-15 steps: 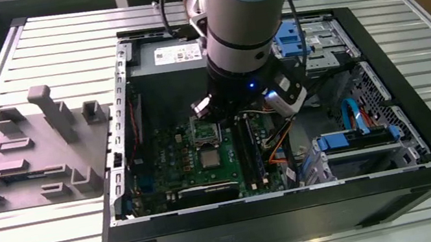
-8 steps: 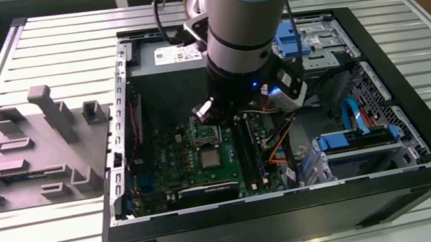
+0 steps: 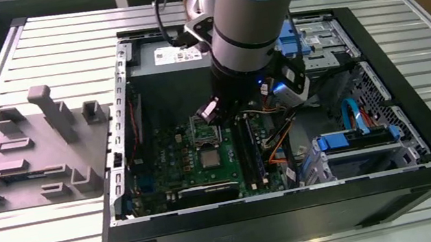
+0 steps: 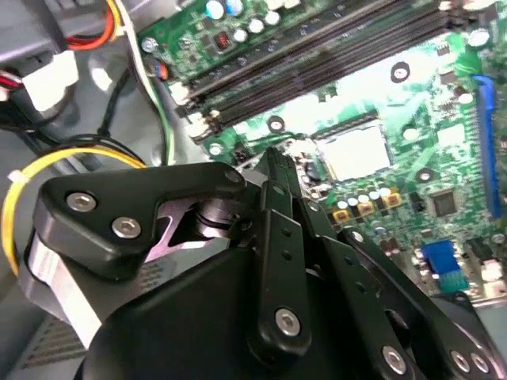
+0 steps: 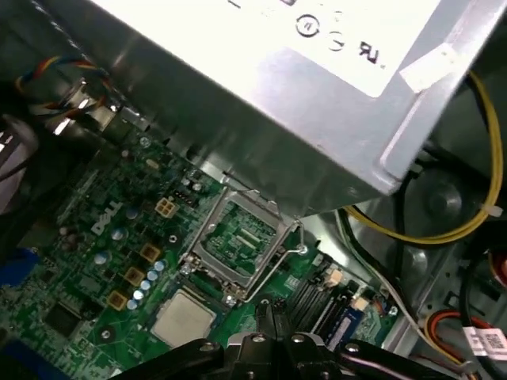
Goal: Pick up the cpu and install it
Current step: 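Close the cpu cover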
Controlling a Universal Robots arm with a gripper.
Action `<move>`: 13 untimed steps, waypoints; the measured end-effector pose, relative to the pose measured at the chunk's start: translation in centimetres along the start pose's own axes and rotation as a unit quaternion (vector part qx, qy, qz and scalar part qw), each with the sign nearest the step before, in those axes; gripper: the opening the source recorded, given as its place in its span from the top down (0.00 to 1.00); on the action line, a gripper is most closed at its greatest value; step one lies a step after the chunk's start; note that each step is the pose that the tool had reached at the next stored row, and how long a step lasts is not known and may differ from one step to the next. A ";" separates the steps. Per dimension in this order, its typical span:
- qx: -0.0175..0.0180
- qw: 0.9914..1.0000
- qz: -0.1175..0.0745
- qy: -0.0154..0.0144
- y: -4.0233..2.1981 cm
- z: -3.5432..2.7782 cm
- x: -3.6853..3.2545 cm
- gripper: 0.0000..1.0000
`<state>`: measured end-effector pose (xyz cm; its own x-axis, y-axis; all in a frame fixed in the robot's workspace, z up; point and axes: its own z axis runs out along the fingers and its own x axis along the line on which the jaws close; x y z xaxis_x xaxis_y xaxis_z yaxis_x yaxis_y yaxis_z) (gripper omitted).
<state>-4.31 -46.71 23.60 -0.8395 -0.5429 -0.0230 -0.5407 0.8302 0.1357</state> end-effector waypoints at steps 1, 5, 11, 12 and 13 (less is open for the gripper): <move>0.000 1.000 0.000 0.000 0.22 0.05 -0.25 0.90; 0.001 1.000 0.000 0.001 1.21 0.30 -1.33 0.90; 0.001 0.999 -0.036 0.006 1.36 0.55 -1.52 0.90; 0.000 0.999 -0.045 0.007 1.36 0.60 -1.52 0.90; 0.000 0.998 -0.055 0.008 1.35 0.66 -1.52 0.90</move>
<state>-3.80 -44.69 23.17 -0.7745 -0.6322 -0.0213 -0.6289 0.7661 0.1328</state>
